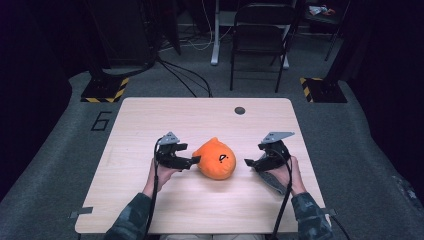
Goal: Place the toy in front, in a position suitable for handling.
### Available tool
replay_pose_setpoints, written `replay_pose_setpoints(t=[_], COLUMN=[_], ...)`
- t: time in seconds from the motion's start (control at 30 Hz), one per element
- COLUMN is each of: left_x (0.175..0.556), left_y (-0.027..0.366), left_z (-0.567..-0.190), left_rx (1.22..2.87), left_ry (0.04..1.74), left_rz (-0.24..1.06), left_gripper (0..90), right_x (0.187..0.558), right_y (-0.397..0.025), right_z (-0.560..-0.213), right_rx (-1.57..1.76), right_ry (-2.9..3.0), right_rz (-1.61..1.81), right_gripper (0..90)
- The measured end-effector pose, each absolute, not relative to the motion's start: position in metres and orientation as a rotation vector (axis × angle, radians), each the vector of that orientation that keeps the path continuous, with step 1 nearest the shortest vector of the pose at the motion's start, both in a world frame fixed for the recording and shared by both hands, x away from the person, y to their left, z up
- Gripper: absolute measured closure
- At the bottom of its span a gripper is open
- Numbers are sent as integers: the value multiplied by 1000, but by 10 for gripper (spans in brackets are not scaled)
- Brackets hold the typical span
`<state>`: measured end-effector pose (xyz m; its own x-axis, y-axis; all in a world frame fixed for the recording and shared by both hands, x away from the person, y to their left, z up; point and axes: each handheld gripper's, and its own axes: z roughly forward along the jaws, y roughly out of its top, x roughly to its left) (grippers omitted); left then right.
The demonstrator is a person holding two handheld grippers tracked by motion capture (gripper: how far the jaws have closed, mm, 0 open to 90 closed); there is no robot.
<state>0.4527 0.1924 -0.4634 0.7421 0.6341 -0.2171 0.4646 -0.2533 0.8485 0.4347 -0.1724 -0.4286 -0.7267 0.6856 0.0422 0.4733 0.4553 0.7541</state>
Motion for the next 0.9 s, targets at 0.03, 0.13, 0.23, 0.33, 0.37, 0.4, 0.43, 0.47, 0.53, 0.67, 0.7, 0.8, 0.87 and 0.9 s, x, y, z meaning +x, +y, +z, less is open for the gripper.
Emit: replay_pose_setpoints(t=[0.03,0.13,0.23,0.33,0.37,0.4,0.43,0.47,0.53,0.67,0.7,0.8,0.87,0.9], left_x=[455,461,466,468,471,471,472,471,471,468,466,463,458,456], left_y=[189,180,172,168,164,162,161,161,160,161,160,160,158,158], left_z=[-464,-464,-466,-469,-474,-475,-476,-477,-477,-480,-480,-478,-476,-474], left_rx=[1897,1913,1940,1975,1994,2004,2008,2009,2025,2036,2034,2018,1992,1978], left_ry=[841,815,795,778,770,768,763,770,770,775,781,785,802,802], left_rz=[192,178,159,142,108,98,92,92,103,108,125,135,167,170], left_gripper=[145,148,159,193,194,197,205,218,293,512,557,611,665,665], right_x=[432,425,417,413,411,411,410,409,409,408,407,406,407,406], right_y=[-177,-189,-201,-209,-211,-213,-215,-217,-218,-219,-220,-221,-223,-224], right_z=[-431,-435,-436,-436,-436,-436,-437,-438,-439,-444,-446,-446,-446,-445], right_rx=[1021,1102,1150,1184,1200,1205,1217,1224,1237,1248,1261,1273,1261,1288], right_ry=[2421,2387,2355,2332,2328,2324,2323,2314,2316,2327,2329,2327,2316,2310], right_rz=[1121,1082,1050,1046,1037,1036,1035,1030,1026,1000,989,983,987,981], right_gripper=[151,151,153,154,154,155,156,156,156,157,157,157,157,157])
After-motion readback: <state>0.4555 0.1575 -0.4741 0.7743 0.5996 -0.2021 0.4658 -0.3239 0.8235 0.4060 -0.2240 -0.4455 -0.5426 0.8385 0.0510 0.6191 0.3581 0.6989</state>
